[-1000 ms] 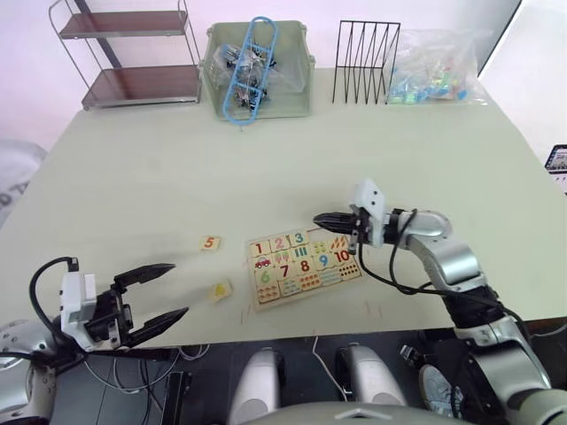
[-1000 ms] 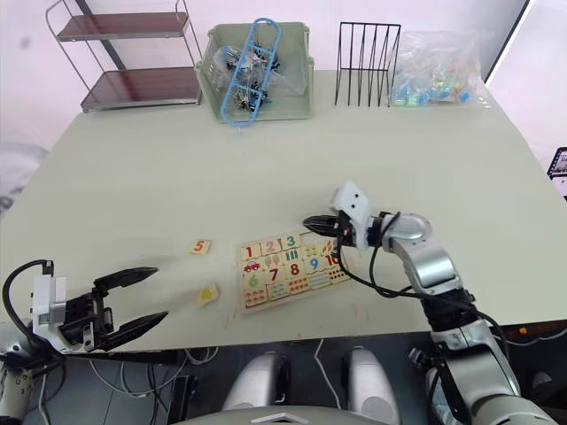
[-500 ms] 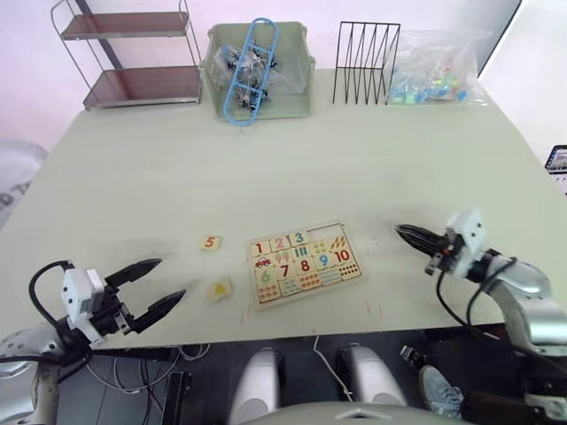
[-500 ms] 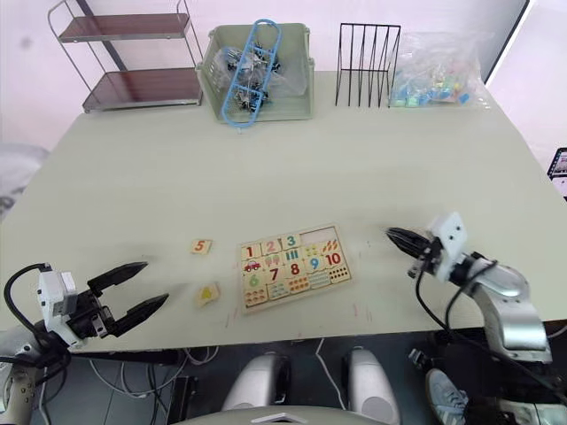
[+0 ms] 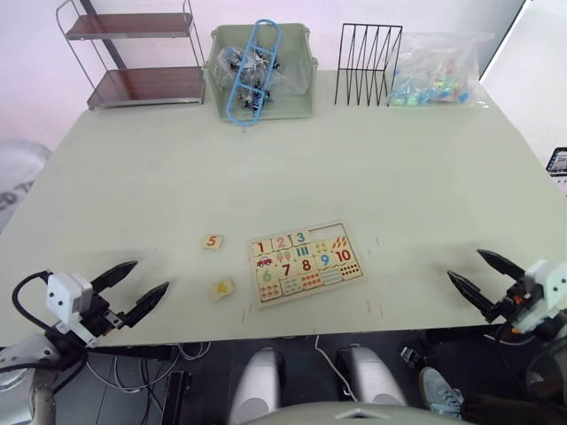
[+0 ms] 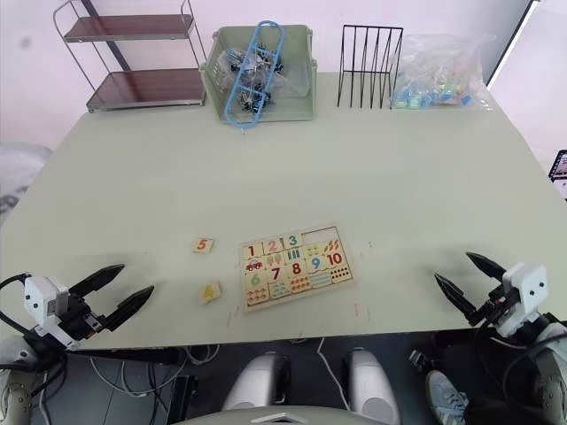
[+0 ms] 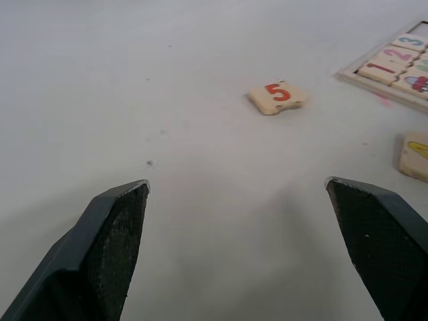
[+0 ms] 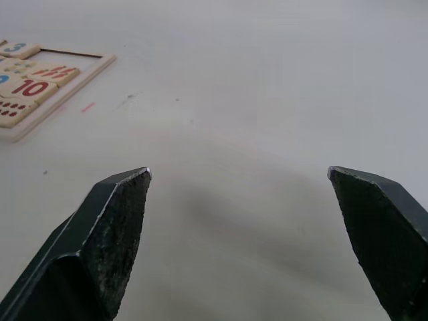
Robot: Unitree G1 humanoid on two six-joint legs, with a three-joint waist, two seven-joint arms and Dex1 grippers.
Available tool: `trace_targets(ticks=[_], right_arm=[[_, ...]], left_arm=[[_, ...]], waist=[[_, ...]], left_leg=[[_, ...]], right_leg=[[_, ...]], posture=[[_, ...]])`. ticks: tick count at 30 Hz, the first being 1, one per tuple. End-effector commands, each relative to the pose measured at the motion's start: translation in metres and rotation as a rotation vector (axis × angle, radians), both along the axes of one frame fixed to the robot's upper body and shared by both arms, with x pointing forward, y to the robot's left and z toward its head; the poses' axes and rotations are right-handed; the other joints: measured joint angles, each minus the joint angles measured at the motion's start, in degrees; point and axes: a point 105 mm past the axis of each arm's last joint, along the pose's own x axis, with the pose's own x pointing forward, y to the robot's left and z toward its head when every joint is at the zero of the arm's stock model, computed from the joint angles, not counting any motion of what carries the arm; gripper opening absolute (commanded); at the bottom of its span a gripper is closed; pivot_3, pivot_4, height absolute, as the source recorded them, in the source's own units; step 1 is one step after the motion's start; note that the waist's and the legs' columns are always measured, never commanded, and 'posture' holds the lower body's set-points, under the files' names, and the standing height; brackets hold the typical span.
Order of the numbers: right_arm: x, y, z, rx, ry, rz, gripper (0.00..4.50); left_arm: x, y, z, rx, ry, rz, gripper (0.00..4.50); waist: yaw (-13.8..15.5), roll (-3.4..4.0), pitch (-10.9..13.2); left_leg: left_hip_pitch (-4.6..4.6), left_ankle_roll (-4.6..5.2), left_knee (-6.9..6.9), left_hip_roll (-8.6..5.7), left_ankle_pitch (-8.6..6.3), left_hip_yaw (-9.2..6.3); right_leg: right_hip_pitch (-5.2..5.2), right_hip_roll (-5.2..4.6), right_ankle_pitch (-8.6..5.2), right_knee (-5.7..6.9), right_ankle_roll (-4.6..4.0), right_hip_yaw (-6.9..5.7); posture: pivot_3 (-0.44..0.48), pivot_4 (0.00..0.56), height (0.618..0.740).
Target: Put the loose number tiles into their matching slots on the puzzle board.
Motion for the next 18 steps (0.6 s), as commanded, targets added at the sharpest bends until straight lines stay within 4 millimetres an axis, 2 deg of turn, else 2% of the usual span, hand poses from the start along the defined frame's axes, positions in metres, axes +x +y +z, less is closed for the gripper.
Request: trace_targets(ticks=[1,18], right_arm=[[-0.0052,-0.0038,0.0092,-0.016,-0.060,-0.025,4.43],[-0.0004,-0.0001,0.0096,-0.013,-0.083,-0.008,4.43]], left_arm=[[-0.0003,0.0085,0.0074,0.029,-0.041,0.029,4.50],[0.0038,0.0152,0.0088,0.060,-0.064,0.028,4.50]], waist=[[0.1,0.00,0.0],[0.5,-0.04,0.0]], left_leg=[[0.02,0.00,0.00,0.00,0.00,0.03],[0.05,0.00,0.00,0.00,0.00,0.11]], right_leg=[[0.00,0.00,-0.01,0.00,0.00,0.03],[0.01,0.00,0.07,0.00,-0.17,0.10]], posture=[[0.000,0.150,0.740],[0.000,0.150,0.740]])
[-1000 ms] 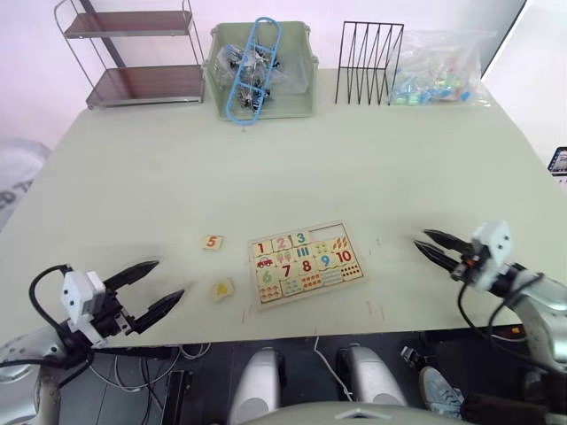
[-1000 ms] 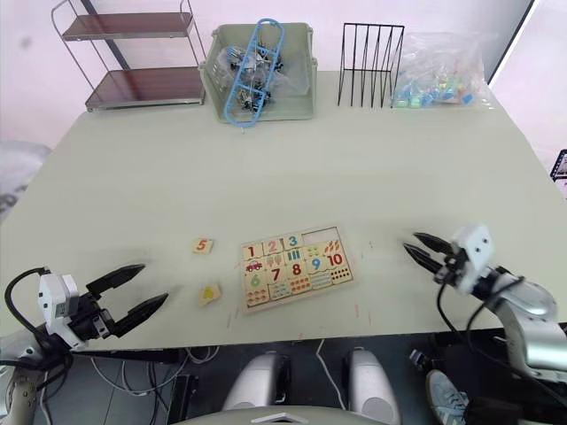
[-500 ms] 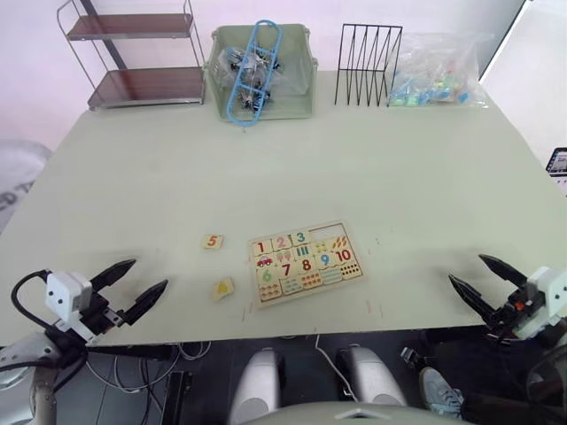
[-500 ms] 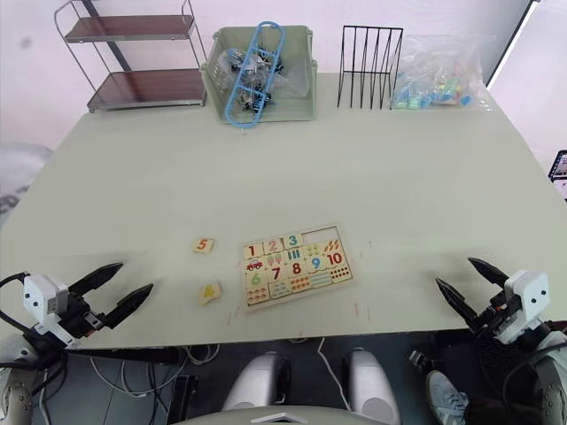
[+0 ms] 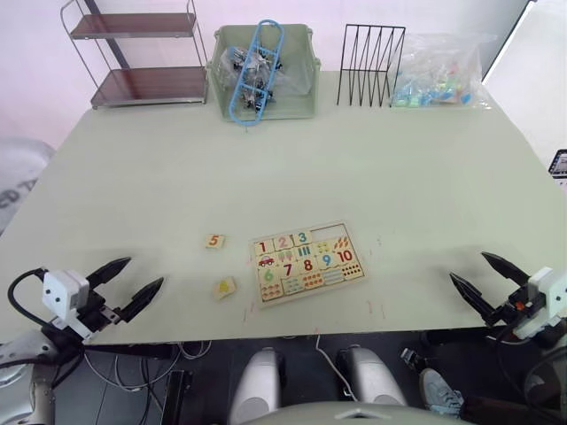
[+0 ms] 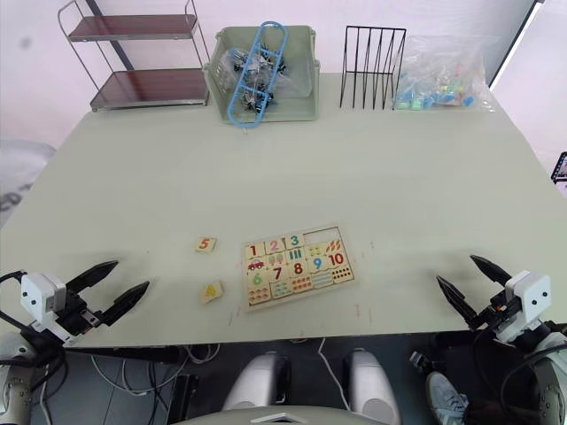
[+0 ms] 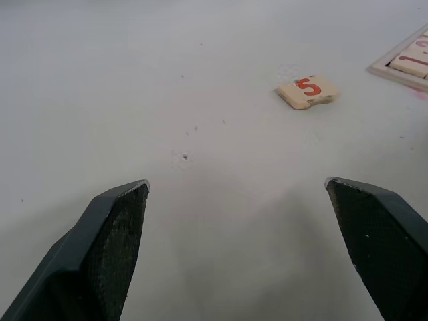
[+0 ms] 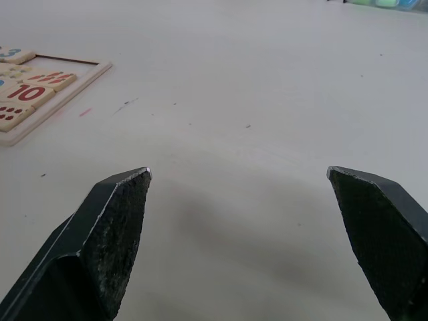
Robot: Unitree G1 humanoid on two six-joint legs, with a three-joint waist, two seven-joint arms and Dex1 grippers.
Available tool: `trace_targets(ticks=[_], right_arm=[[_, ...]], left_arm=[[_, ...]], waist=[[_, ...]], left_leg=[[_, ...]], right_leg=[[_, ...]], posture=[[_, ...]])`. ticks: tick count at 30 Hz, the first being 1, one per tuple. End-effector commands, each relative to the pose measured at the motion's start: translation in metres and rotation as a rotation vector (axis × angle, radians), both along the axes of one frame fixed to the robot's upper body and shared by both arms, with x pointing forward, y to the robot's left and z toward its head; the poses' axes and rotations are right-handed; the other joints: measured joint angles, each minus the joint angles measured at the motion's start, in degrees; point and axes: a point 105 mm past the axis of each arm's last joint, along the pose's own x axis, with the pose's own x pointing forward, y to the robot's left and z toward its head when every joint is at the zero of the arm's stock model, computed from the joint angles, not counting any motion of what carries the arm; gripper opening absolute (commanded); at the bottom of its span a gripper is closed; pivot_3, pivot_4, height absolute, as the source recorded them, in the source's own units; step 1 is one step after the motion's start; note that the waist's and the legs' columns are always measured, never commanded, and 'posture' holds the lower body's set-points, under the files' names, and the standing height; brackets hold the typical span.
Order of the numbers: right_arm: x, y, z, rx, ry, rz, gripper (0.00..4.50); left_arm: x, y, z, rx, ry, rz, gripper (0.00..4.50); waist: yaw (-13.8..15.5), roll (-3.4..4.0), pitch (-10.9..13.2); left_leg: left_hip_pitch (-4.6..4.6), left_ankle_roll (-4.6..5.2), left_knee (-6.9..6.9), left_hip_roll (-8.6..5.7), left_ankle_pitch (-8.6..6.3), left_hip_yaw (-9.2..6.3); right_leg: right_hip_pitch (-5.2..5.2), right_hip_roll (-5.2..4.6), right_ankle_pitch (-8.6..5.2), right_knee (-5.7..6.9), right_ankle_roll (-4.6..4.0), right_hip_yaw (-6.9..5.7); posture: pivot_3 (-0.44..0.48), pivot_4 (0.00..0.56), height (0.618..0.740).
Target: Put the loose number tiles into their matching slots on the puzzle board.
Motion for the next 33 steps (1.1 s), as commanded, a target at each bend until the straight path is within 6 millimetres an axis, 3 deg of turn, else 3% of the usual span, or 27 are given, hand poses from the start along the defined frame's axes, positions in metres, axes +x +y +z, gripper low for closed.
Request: trace_targets(ticks=[1,17,33], right_arm=[[0.001,0.001,0.009,-0.009,-0.042,0.018,4.43],[0.000,0.001,0.009,-0.007,-0.062,0.047,4.43],[0.004,-0.001,0.010,-0.042,-0.078,0.067,4.43]], left_arm=[[0.000,0.005,0.010,0.029,-0.045,0.013,4.50],[0.009,0.001,0.012,0.054,-0.047,-0.001,4.50],[0.005,-0.007,0.013,0.056,-0.046,-0.006,4.50]], waist=[[0.0,0.00,0.0],[0.0,-0.02,0.0],[0.0,-0.06,0.0]], left_leg=[[0.00,0.00,0.00,0.00,0.00,0.00],[0.02,0.00,0.00,-0.01,0.00,-0.01],[0.10,0.00,0.00,-0.01,0.00,0.01]], right_leg=[[0.00,0.00,0.00,0.00,0.00,0.00],[0.02,0.01,0.01,0.03,0.01,0.00],[0.08,0.02,0.01,0.05,0.01,0.04]], posture=[[0.000,0.150,0.740],[0.000,0.150,0.740],[0.000,0.150,0.740]])
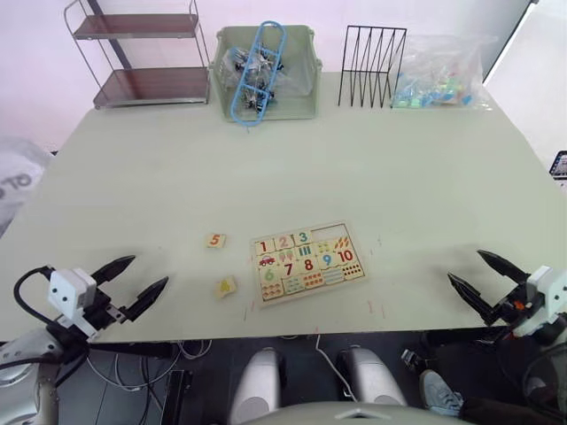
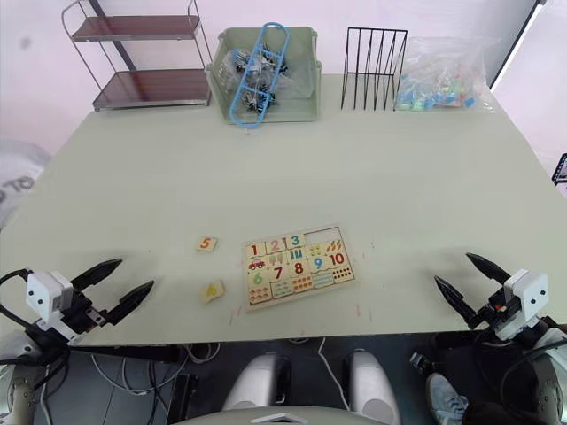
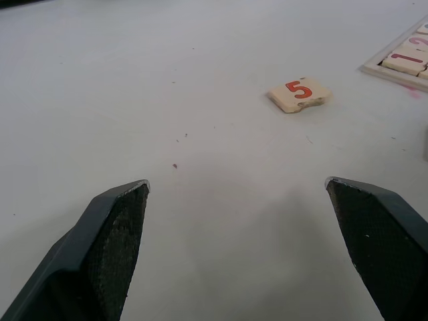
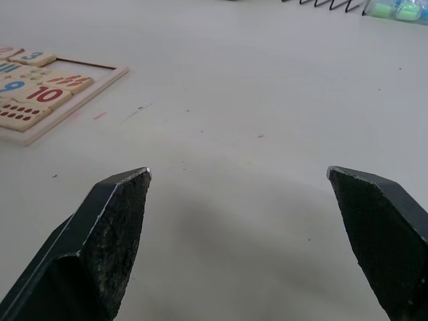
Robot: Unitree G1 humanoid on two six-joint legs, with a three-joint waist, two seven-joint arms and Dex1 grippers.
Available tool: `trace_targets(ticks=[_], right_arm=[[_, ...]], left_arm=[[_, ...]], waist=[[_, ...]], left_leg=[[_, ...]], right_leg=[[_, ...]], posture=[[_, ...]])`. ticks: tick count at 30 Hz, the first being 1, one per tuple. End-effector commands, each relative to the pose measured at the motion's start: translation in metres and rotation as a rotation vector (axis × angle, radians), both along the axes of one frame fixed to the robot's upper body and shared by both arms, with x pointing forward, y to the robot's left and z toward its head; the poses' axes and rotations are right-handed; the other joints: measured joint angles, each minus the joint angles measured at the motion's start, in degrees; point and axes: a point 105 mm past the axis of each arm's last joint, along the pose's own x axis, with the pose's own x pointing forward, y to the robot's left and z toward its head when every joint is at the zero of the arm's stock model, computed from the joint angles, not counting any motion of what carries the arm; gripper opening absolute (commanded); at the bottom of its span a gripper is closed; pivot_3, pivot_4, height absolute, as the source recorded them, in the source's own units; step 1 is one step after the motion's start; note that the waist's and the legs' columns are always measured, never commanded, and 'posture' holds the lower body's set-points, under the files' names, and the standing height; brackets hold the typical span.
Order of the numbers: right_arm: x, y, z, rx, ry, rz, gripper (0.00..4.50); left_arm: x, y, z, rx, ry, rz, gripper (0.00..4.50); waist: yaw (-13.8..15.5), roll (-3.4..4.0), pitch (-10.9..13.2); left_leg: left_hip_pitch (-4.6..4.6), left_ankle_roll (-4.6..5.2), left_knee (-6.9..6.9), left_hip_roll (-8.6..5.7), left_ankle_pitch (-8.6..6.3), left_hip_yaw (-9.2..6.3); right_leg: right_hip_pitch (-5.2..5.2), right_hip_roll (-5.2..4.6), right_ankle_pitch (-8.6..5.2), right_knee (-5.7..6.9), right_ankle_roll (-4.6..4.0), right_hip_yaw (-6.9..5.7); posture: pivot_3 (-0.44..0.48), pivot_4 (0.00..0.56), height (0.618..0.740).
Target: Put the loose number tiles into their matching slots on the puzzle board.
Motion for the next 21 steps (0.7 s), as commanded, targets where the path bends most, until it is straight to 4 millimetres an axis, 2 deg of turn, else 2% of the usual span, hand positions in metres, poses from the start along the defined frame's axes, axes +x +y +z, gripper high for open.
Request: trace_targets(ticks=[1,21], right_arm=[[0.0005,-0.0030,0.0095,-0.035,-0.053,0.005,4.43],[-0.0037,-0.0062,0.0073,-0.040,-0.064,0.006,4.43]], left_arm=[[0.0024,0.0001,0.0104,0.026,-0.033,-0.005,4.50],[0.0088,-0.0095,0.0074,0.010,-0.030,-0.055,4.50]], waist=[[0.0,-0.01,0.0],[0.0,-0.01,0.0]], left_leg=[[0.00,0.00,0.00,0.00,0.00,0.00],[0.26,0.00,0.00,0.00,0.00,0.08]], right_leg=[[0.00,0.00,0.00,0.00,0.00,0.00],[0.20,0.01,-0.01,0.01,0.00,0.10]], posture=[[0.000,0.150,0.740],[0.000,0.150,0.740]])
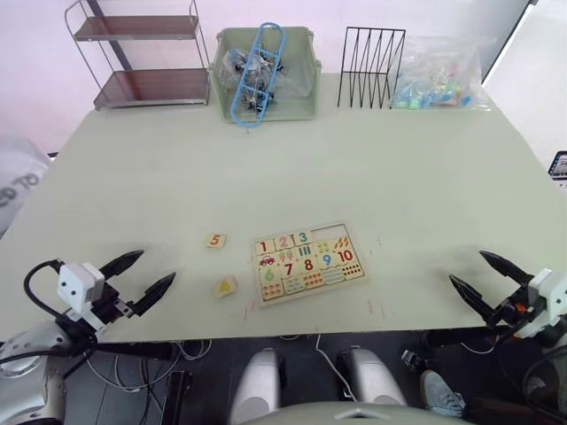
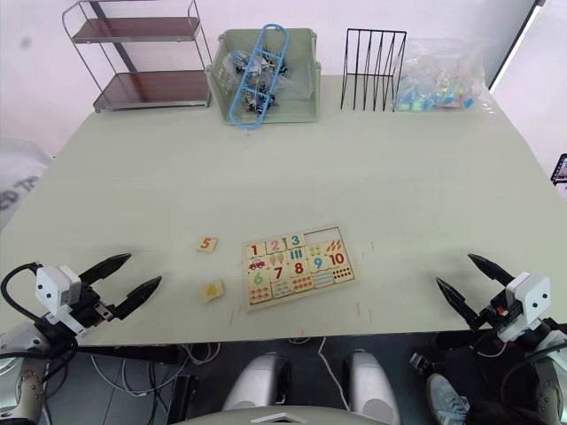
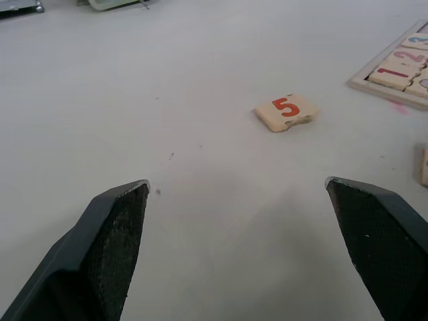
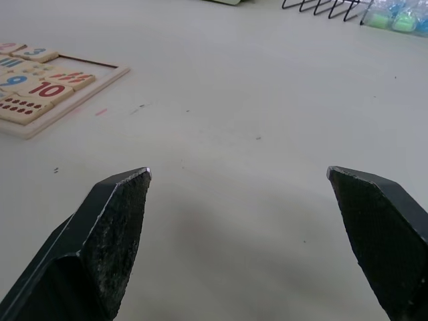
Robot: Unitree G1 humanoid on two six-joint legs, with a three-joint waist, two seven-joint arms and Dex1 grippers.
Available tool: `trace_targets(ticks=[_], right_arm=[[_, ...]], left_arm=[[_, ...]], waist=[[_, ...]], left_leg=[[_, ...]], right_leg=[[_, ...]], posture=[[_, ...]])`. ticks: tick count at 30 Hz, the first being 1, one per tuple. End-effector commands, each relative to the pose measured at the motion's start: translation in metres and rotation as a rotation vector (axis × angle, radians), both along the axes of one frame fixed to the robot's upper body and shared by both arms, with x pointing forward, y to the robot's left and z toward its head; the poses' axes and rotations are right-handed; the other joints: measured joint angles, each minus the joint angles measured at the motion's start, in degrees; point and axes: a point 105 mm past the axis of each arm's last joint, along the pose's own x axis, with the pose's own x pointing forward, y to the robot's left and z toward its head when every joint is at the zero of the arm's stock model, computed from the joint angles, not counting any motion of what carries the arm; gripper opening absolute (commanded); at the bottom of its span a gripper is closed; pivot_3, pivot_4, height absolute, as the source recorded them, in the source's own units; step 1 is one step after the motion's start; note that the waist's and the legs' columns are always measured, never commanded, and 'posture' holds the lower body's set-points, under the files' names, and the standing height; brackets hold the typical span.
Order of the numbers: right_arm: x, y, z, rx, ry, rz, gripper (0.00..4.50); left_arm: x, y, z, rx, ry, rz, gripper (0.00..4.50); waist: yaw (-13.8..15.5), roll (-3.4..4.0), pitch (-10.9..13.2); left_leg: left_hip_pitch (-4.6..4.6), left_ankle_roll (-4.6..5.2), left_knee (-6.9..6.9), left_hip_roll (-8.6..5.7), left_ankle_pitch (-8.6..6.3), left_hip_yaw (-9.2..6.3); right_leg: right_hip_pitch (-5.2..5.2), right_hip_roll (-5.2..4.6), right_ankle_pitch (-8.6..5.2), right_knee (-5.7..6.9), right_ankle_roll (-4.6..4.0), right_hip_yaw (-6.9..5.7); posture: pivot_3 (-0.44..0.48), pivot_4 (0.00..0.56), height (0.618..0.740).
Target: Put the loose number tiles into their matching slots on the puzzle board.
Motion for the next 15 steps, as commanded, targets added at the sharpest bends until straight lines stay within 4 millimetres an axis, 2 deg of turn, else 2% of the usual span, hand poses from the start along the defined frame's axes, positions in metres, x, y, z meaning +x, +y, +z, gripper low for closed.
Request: trace_targets(ticks=[1,15], right_arm=[[-0.001,-0.004,0.009,-0.021,-0.044,0.000,4.43],[0.006,0.005,0.011,-0.009,-0.060,0.097,4.43]], left_arm=[[0.000,0.002,0.006,0.017,-0.017,-0.008,4.50],[-0.012,-0.012,0.004,0.013,0.044,-0.151,4.50]], waist=[[0.0,0.00,0.0],[0.0,0.00,0.0]], left_leg=[[0.01,0.00,0.00,0.00,0.00,0.01],[0.07,0.00,0.00,0.01,0.00,0.10]], right_leg=[[0.00,0.00,0.00,0.00,0.00,0.01],[0.01,0.03,0.00,0.01,0.03,0.14]], posture=[[0.000,0.150,0.740],[0.000,0.150,0.740]])
